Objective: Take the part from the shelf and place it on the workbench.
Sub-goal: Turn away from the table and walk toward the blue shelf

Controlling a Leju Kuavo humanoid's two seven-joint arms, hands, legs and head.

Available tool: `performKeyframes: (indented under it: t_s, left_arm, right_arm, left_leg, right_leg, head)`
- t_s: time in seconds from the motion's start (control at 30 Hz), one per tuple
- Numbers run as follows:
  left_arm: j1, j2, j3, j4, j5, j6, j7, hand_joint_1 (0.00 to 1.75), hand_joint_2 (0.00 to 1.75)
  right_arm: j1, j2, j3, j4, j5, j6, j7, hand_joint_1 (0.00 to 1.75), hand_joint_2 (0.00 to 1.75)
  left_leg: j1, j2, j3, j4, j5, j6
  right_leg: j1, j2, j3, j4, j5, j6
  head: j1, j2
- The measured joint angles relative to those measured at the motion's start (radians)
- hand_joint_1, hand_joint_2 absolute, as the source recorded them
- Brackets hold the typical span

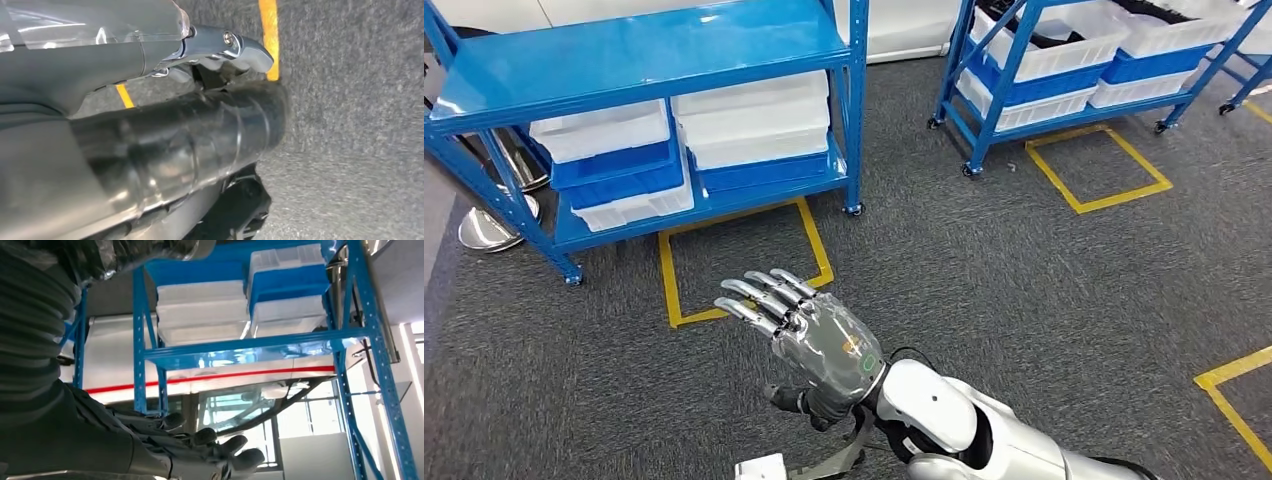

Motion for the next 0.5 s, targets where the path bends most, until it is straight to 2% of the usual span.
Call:
performKeyframes:
  t_s: [0.03, 0.07, 0.1, 0.17, 0.23, 0.27, 0.3, 0.33, 0.4, 0.43, 0.47, 0.5]
  left_arm:
    - [0.001, 0.001, 0.0, 0.0, -0.001, 0.0, 0.0, 0.0, 0.0]
    - [0.002, 0.001, -0.001, 0.0, -0.001, 0.001, 0.0, 0.0, 0.0]
    - [0.001, 0.001, -0.001, 0.0, -0.002, 0.001, 0.0, 0.0, 0.0]
    - [-0.005, 0.001, -0.003, 0.0, -0.002, 0.003, 0.0, 0.0, 0.0]
    - [-0.008, 0.001, -0.005, 0.0, -0.002, 0.005, 0.0, 0.0, 0.0]
    - [-0.007, 0.001, -0.006, 0.0, -0.001, 0.005, 0.0, 0.0, 0.0]
    - [-0.003, 0.001, -0.007, 0.0, 0.0, 0.006, 0.0, 0.0, 0.0]
    - [0.001, 0.001, -0.007, 0.0, 0.002, 0.006, -0.001, 0.0, 0.0]
    - [0.009, 0.003, -0.007, 0.0, 0.007, 0.007, -0.001, 0.0, 0.0]
    - [0.011, 0.004, -0.008, 0.001, 0.008, 0.007, -0.002, 0.0, 0.0]
    - [0.011, 0.005, -0.008, 0.001, 0.008, 0.007, -0.002, 0.0, 0.0]
    - [0.009, 0.006, -0.008, 0.002, 0.008, 0.008, -0.002, 0.0, 0.0]
  right_arm:
    - [0.0, 0.0, -0.001, 0.0, 0.0, -0.001, 0.0, 0.0, 1.75]
    - [0.001, 0.001, -0.002, 0.0, 0.0, -0.001, 0.0, 0.0, 1.75]
    - [0.002, 0.001, -0.003, 0.0, 0.0, -0.002, 0.0, 0.0, 1.75]
    - [0.007, 0.001, -0.003, 0.001, 0.0, -0.003, 0.0, 0.0, 0.87]
    - [0.014, 0.0, -0.003, 0.001, -0.003, -0.004, 0.0, 0.0, 0.0]
    - [0.017, 0.0, -0.004, 0.002, -0.006, -0.004, 0.0, 0.0, 0.0]
    - [0.02, 0.0, -0.006, 0.002, -0.01, -0.003, 0.0, 0.0, 0.0]
    - [0.023, 0.0, -0.008, 0.003, -0.014, -0.002, 0.0, 0.0, 0.0]
    - [0.029, 0.0, -0.01, 0.006, -0.018, 0.0, 0.0, 0.0, 0.0]
    - [0.032, 0.0, -0.011, 0.008, -0.019, 0.001, 0.0, 0.0, 0.0]
    - [0.036, -0.001, -0.013, 0.009, -0.02, 0.001, -0.001, 0.0, 0.0]
    - [0.039, -0.001, -0.016, 0.01, -0.021, 0.001, -0.001, 0.0, 0.0]
  left_leg:
    - [0.0, 0.003, 0.001, 0.004, 0.001, -0.005]
    - [-0.001, 0.021, -0.001, 0.023, 0.008, -0.009]
    - [-0.003, 0.049, -0.017, 0.056, 0.013, -0.013]
    - [-0.004, 0.108, -0.086, 0.159, 0.001, -0.021]
    - [-0.002, 0.128, -0.165, 0.237, -0.049, -0.028]
    - [-0.002, 0.13, -0.189, 0.243, -0.068, -0.03]
    - [-0.001, 0.132, -0.2, 0.223, -0.069, -0.031]
    - [-0.002, 0.133, -0.201, 0.179, -0.042, -0.028]
    - [-0.008, 0.14, -0.194, 0.074, 0.08, -0.014]
    - [-0.013, 0.144, -0.188, 0.04, 0.128, -0.007]
    - [-0.018, 0.147, -0.184, 0.024, 0.157, 0.0]
    - [-0.022, 0.147, -0.178, 0.022, 0.151, 0.005]
  right_leg:
    - [-0.001, -0.009, 0.013, -0.007, -0.001, -0.008]
    - [-0.002, -0.019, 0.029, -0.017, -0.006, -0.017]
    - [-0.002, -0.029, 0.048, -0.027, -0.013, -0.024]
    - [-0.002, -0.052, 0.088, -0.044, -0.03, -0.032]
    - [0.0, -0.072, 0.124, -0.053, -0.056, -0.033]
    - [0.001, -0.078, 0.142, -0.054, -0.07, -0.032]
    - [0.001, -0.082, 0.161, -0.055, -0.085, -0.031]
    - [0.002, -0.086, 0.181, -0.055, -0.1, -0.03]
    - [0.004, -0.091, 0.216, -0.056, -0.132, -0.026]
    - [0.004, -0.092, 0.229, -0.057, -0.146, -0.02]
    - [0.004, -0.093, 0.241, -0.059, -0.155, -0.014]
    - [0.004, -0.093, 0.252, -0.057, -0.156, -0.006]
  head:
    - [0.0, 0.0]
    - [0.0, 0.0]
    - [-0.001, 0.0]
    - [-0.001, 0.0]
    - [-0.001, 0.0]
    - [-0.001, 0.0]
    - [-0.001, 0.0]
    - [-0.001, 0.0]
    - [0.0, 0.0]
    - [0.0, 0.0]
    - [0.0, 0.0]
    - [0.001, 0.0]
